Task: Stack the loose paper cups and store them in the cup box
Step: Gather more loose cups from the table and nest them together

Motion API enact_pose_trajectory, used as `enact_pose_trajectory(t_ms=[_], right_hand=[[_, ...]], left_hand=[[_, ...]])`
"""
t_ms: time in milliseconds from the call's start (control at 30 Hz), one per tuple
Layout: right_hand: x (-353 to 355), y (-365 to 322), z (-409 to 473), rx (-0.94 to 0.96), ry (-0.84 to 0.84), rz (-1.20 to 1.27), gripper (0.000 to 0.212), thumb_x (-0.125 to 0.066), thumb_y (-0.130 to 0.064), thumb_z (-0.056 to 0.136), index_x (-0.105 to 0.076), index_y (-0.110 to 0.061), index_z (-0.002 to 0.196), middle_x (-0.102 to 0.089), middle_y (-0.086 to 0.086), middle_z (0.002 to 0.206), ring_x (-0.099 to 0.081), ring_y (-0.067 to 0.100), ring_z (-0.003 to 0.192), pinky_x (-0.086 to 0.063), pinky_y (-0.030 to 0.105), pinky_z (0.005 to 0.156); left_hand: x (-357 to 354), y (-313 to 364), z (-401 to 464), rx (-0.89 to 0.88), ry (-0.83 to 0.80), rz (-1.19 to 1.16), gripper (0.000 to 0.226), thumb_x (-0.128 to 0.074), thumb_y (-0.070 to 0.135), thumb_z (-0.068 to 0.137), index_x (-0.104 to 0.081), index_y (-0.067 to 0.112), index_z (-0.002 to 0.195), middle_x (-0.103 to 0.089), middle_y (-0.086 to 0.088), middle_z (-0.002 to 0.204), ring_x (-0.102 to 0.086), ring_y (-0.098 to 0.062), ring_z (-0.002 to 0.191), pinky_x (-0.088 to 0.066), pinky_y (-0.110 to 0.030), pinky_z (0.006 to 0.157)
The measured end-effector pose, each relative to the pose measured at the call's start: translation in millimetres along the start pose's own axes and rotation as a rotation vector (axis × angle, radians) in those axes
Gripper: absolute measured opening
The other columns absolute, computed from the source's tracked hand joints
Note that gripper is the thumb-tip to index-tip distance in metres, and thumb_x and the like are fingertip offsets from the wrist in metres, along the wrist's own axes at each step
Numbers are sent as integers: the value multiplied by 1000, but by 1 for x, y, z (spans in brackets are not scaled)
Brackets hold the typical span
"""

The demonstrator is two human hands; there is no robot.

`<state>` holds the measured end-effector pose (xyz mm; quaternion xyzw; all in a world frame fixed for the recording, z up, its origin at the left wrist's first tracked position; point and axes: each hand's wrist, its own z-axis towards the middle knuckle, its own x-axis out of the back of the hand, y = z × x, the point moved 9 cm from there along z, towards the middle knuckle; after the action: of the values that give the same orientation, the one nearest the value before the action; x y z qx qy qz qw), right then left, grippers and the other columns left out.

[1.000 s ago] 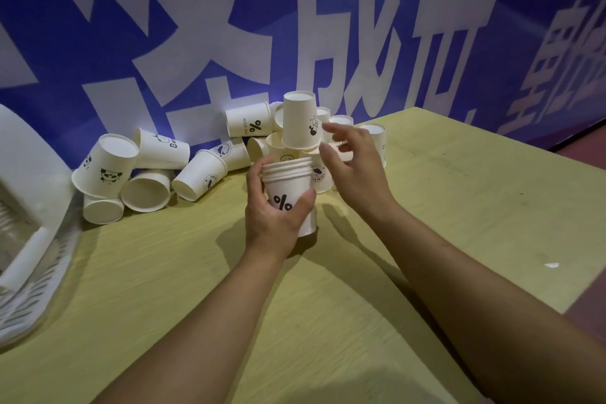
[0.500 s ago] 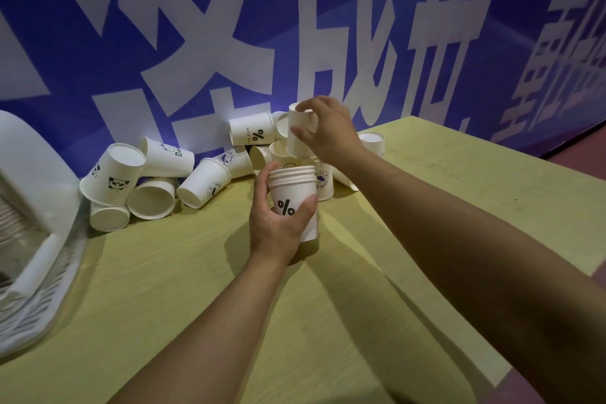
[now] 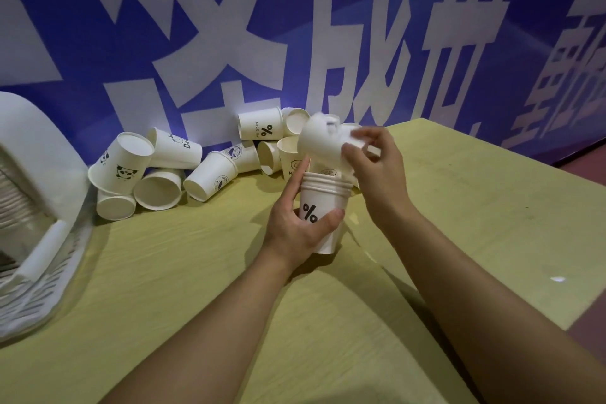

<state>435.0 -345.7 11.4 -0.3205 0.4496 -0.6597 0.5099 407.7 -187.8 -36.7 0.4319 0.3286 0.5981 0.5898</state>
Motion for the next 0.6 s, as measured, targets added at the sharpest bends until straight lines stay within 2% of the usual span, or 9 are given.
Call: enact_pose_trajectory(t_ms=[33, 100, 167, 233, 300, 333, 400, 500, 600], right_hand=[[-2, 4, -4, -26, -18, 39, 11, -68, -26, 89, -60, -23, 97, -63, -13, 98, -64, 6, 91, -56, 26, 70], [-4, 6, -8, -37, -40, 79, 16, -65, -29, 92, -59, -14, 89, -64, -17, 80, -63, -2, 75, -52, 20, 65], [-4, 9, -7, -42, -41, 84, 16, -67, -27, 91, -58, -16, 98, -63, -12, 88, -62, -3, 77, -52, 22, 68], [-7, 15, -7, -76, -81, 43, 35, -69, -29, 90, -53, -31, 121, -59, -5, 106, -62, 3, 94, -53, 26, 75], [-11, 18, -7, -105, -133, 20, 51, -67, -29, 91, -46, -42, 134, -57, -2, 111, -61, 13, 103, -54, 30, 79], [-11, 18, -8, -100, -151, 14, 50, -66, -27, 92, -47, -42, 136, -57, -1, 110, -61, 14, 104, -53, 29, 78], [-10, 14, -8, -67, -162, -6, 40, -62, -24, 94, -56, -41, 130, -57, -1, 107, -60, 13, 100, -53, 28, 78], [-6, 9, -9, 2, -110, -70, 20, -56, -26, 94, -72, -36, 101, -61, -4, 110, -59, 5, 100, -52, 29, 87], [-5, 9, -6, 48, -93, -166, 22, -54, -26, 97, -73, -33, 87, -58, -8, 109, -54, -6, 97, -44, 14, 81]], left_hand=[[-2, 0, 0, 1, -13, 1, 101, -85, 37, 66, -29, 45, 150, -47, 31, 127, -58, 17, 101, -54, -13, 77], [-3, -2, 0, 5, -25, 3, 103, -87, 24, 74, -24, 46, 151, -46, 29, 129, -59, 17, 100, -54, -14, 75], [-1, -1, 0, 5, -4, -9, 101, -85, 27, 73, -22, 49, 149, -47, 26, 131, -60, 16, 100, -53, -13, 74], [2, 0, 0, -1, 29, -11, 97, -81, 30, 70, -24, 48, 146, -48, 25, 130, -58, 18, 101, -52, -11, 74], [2, 1, 0, -16, 44, 2, 94, -83, 20, 75, -27, 43, 147, -50, 16, 133, -56, 20, 103, -50, -8, 74], [2, 1, 0, -23, 51, 15, 92, -84, 13, 78, -28, 42, 147, -50, 11, 135, -54, 21, 103, -49, -7, 74], [4, 0, 0, -27, 70, 20, 91, -84, 10, 79, -30, 47, 142, -49, 4, 137, -55, 18, 102, -50, -9, 73], [13, -2, 0, -11, 146, 7, 93, -83, 41, 67, -23, 65, 134, -48, 7, 138, -55, 10, 108, -54, -15, 76], [16, -5, 0, 5, 165, 14, 92, -77, 52, 64, -22, 73, 134, -43, 17, 143, -52, 1, 122, -55, -28, 92]])
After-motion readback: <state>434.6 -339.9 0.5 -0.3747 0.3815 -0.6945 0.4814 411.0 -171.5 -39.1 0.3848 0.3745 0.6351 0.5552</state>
